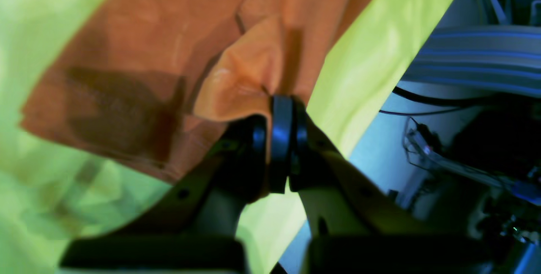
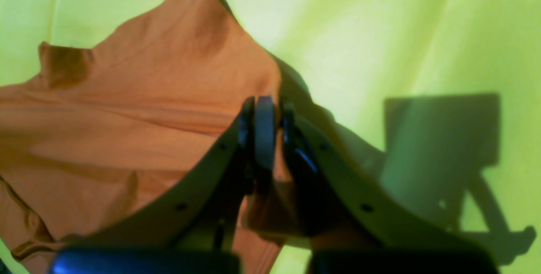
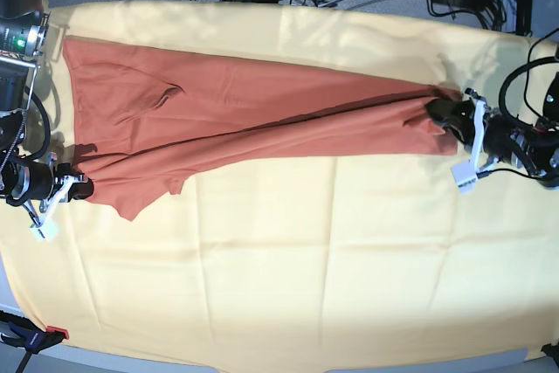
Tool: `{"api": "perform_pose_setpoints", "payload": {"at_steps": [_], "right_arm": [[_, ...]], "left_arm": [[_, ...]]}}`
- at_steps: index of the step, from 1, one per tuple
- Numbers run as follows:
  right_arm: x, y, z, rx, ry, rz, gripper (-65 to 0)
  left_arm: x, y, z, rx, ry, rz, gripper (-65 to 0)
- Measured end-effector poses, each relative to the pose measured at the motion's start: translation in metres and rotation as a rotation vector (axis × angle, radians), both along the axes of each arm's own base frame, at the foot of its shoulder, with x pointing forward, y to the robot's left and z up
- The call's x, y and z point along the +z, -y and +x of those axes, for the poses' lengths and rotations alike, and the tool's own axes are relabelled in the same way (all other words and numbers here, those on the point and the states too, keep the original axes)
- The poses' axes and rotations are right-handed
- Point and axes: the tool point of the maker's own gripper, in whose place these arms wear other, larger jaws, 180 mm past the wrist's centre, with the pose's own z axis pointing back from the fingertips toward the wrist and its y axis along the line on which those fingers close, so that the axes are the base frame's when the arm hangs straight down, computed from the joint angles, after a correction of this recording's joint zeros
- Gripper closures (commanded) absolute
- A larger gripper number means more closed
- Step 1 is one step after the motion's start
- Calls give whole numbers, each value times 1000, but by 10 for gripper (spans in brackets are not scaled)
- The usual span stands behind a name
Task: Fold the T-shirt properly
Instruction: 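Lift the hem corner with the left gripper and fold it toward the collar, then move the right gripper holding the hem corner toward the shirt's middle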
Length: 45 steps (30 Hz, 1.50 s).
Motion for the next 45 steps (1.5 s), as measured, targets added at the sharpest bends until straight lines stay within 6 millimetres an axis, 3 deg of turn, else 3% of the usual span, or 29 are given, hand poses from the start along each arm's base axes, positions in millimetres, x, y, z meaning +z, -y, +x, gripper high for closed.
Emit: {"api": "perform_pose_setpoints", "payload": {"at_steps": [3,5,7,9,11,15,17,25,33,34,38,40,45], "right_arm": [[0,0,0,0,0,0,-23],[1,0,1,0,3,-1,-192],[5,0,5,-1,13,-1,-351],[14,3,12,-3,33,-4,-393],[25,4,20,-5,59,-5,-392],[45,-4,34,-10,120,57,-392],[46,-10,35,-8,127,83,-392],[7,-65,24,56,45,138,-392],[-17,-70,16,52,62,90,-387],[-18,-69,15,54,60,90,-359],[-21,-67,11,51,38,81,-97],[-19,-72,8,57,19,119,0],[-7,-91,1,100,-51,237,0]], "left_arm": [[-6,1,-7,7,-20,-9,0],[-6,3,-6,13,-16,-19,-21],[-3,6,-2,27,1,-39,-145],[-4,6,-2,27,3,-38,-260],[-3,7,-1,32,8,-45,-318],[-3,7,0,33,9,-48,-319],[-2,8,1,37,14,-54,-319],[-2,9,2,41,18,-59,-319],[-1,9,2,44,22,-63,-319],[-1,10,3,44,22,-64,-319],[0,11,4,47,26,-70,-319],[-1,10,3,47,26,-68,-319],[-1,10,4,47,26,-69,-319]]}}
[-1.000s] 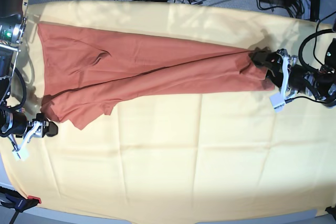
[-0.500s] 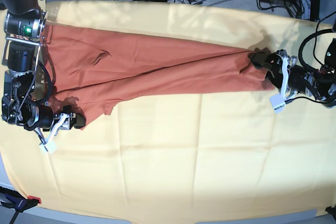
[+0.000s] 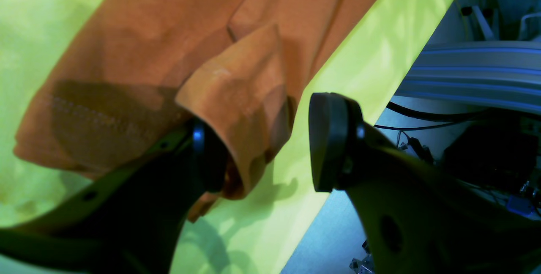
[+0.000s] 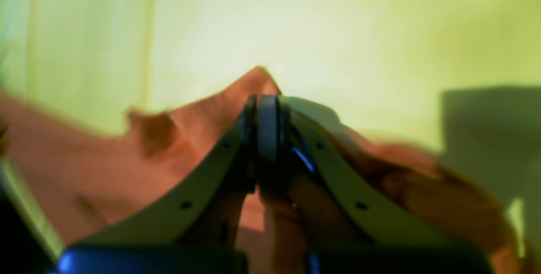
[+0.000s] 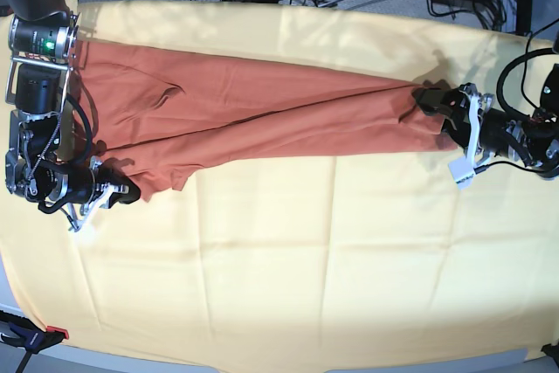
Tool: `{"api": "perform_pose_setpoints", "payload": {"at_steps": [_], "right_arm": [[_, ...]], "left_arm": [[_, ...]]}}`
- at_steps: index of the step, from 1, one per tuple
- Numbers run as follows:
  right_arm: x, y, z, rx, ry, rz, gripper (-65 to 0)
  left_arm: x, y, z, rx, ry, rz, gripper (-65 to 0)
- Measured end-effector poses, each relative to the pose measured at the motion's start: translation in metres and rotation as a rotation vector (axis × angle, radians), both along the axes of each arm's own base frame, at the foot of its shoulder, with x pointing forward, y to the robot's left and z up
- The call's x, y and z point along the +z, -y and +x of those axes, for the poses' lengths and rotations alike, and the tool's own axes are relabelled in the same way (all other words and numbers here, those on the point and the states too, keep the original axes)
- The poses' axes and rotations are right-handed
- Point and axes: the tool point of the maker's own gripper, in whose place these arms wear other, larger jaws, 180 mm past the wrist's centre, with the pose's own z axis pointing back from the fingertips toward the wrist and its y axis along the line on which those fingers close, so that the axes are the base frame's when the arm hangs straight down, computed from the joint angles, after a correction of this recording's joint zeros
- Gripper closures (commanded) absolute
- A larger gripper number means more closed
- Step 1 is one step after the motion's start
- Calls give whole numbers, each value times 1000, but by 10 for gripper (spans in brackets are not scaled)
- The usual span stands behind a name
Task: Fold the T-shirt properly
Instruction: 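Move the right gripper holding the hem corner toward the shirt's middle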
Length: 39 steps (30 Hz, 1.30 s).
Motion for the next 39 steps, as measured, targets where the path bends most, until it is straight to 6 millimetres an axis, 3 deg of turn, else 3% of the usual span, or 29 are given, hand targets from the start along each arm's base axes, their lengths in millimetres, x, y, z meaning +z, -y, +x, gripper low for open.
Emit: {"api": "perform_pose_setpoints", "payload": {"at_steps": [6,11,16,22,26,28,32,39], "right_arm": [[36,-10,14,33,37,98,0],[51,-10,-1,102,2,157,0],[88,-14,8,100,119,275,0],[82,3,-19,144,129,148,0],[87,-6,-40,216,175,90,0],[82,-8,-53,242,169,65,0],[68,7,-81,274,114,-23,0],[63,20,-101,294,84,-76,0]], "left_arm": [[0,0,0,0,0,0,-319],[0,0,0,0,0,0,-319],[0,0,0,0,1,0,-319],[0,0,0,0,1,-1,-319],[0,0,0,1,1,1,-319],[0,-1,0,2,0,3,-319],[0,-1,0,2,1,2,-319],[0,-1,0,2,1,3,-319]]}}
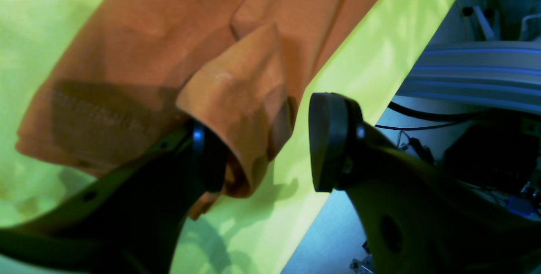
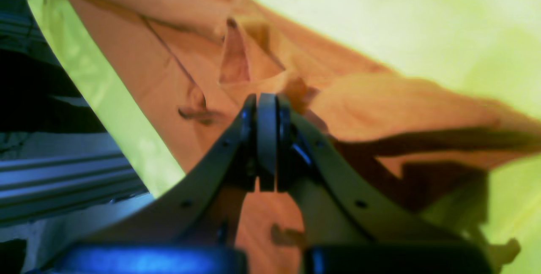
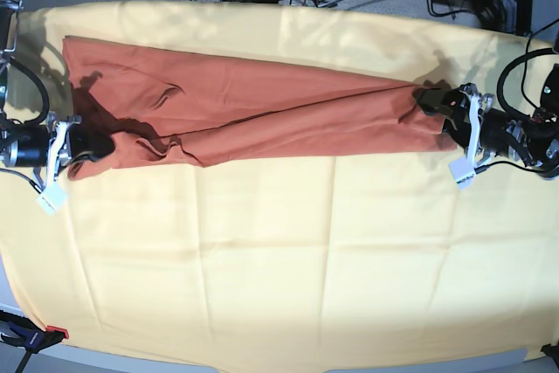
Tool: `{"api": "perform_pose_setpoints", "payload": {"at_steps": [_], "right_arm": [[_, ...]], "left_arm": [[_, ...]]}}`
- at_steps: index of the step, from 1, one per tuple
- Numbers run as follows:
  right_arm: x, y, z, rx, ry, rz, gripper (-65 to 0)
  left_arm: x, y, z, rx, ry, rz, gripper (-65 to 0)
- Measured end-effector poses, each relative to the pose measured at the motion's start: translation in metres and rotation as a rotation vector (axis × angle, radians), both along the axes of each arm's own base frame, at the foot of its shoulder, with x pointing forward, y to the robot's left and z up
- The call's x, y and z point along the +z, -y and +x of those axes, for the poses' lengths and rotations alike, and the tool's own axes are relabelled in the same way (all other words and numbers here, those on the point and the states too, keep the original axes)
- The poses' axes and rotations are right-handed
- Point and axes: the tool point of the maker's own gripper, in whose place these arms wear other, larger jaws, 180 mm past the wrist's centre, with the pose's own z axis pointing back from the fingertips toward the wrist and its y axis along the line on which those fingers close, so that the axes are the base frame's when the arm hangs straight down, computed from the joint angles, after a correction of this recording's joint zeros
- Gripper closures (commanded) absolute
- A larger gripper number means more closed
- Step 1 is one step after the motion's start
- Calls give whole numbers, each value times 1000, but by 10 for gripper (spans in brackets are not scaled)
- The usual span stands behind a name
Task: Fold the T-shirt properly
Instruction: 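Move the right gripper holding the hem corner toward the shirt's middle, then release the shirt with both grippers and regrasp the folded strip ends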
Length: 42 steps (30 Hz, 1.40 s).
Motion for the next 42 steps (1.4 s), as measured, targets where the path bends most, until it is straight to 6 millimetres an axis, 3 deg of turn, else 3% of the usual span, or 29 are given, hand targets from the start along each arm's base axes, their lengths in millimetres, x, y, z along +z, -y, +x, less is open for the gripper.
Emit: {"api": "perform_pose_setpoints", "payload": {"at_steps": [11,17,25,28,30,35,39,40,42], "right_arm": [[-10,17,-18,-6,-55,-49,0],[-30,17,-41,-2,-128,-53,0],[-33,23,-40,-7,-127,-90,-3],[-31,22,-38,-7,-121,-87,-176],[-23,18,-32,-2,-100,-55,-227],[5,27,-9,-3,-11,-86,-227],[12,23,-6,10,14,-89,-213],[11,22,-6,10,14,-86,-180],[9,19,-6,11,11,-76,-48]], "left_arm": [[0,-1,0,1,1,1,-319],[0,-1,0,0,-1,4,-319],[0,-1,0,0,-1,4,-319],[0,-2,1,-1,2,9,-319],[0,-9,4,-6,19,46,-319],[28,-13,32,4,111,47,-319],[49,-21,50,35,181,48,-319],[55,-24,54,51,202,45,-319],[71,-33,66,92,255,36,-319]]}}
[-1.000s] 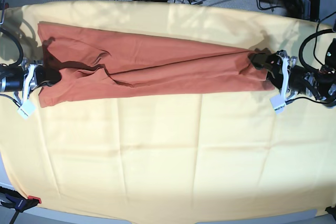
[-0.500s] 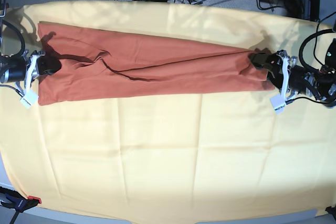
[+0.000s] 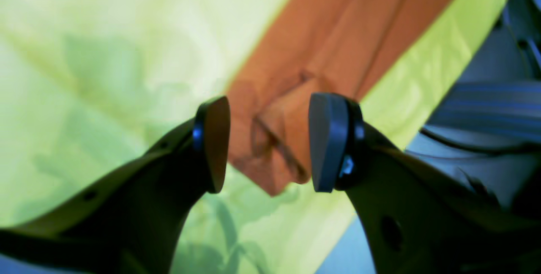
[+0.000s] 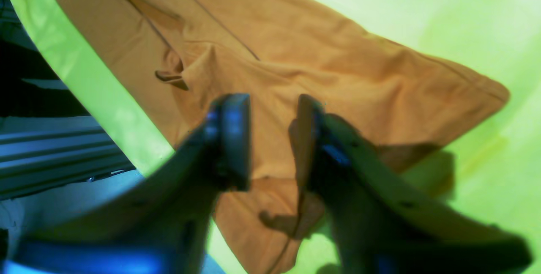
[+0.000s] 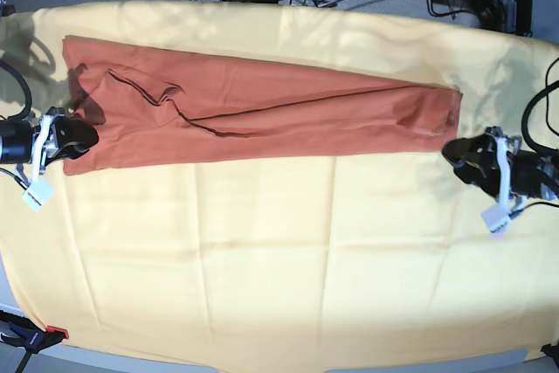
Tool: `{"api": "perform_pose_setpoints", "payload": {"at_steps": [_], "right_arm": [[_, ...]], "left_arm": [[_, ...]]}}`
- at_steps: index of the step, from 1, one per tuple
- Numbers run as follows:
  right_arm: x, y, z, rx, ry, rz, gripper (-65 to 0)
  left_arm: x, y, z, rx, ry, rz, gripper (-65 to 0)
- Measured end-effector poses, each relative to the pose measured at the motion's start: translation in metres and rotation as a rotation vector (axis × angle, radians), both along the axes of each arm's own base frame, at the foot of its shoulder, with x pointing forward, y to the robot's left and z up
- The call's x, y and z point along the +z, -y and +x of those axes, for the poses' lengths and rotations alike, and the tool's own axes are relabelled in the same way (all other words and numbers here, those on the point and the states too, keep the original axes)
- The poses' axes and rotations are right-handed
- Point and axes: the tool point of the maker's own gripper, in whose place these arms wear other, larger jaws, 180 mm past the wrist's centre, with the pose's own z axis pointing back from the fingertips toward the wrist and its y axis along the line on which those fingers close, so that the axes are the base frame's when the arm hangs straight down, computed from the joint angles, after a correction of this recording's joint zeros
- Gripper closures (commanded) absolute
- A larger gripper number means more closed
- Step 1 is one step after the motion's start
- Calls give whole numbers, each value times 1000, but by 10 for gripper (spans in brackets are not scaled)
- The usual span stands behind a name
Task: Fold the T-shirt properly
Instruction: 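Release the shirt with both grippers and regrasp the folded strip ends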
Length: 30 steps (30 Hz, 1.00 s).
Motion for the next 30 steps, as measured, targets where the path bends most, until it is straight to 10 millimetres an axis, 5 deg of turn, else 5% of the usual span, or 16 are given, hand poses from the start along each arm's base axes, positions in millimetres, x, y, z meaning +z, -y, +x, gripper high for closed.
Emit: {"api": "perform_pose_setpoints", "payload": {"at_steps": [1,6,10,13,17,22,30], "right_arm": [[-1,-3,0,1,0,8,0],[-9,-23,-1,9,-4,69,0],[-27,-31,-12,7,-45,69,0],[-58,-16,-22,-30,-85,-66,0],[-75,-6,-23,-73,-53,-137,0],[-84,-9,-26,-84,-47,-155,0],[-82,-8,-24,-96,-35,-146,0]], "left_arm": [[10,-5,7,26,34,-13,-319],[44,-41,31,205,139,-87,-319],[32,-73,19,334,102,-117,-319],[26,-88,9,406,86,-161,-319],[13,-103,-7,461,57,-165,-319],[-25,-97,-34,463,-47,-158,-319],[-80,-68,-47,472,-108,-158,-329]]}}
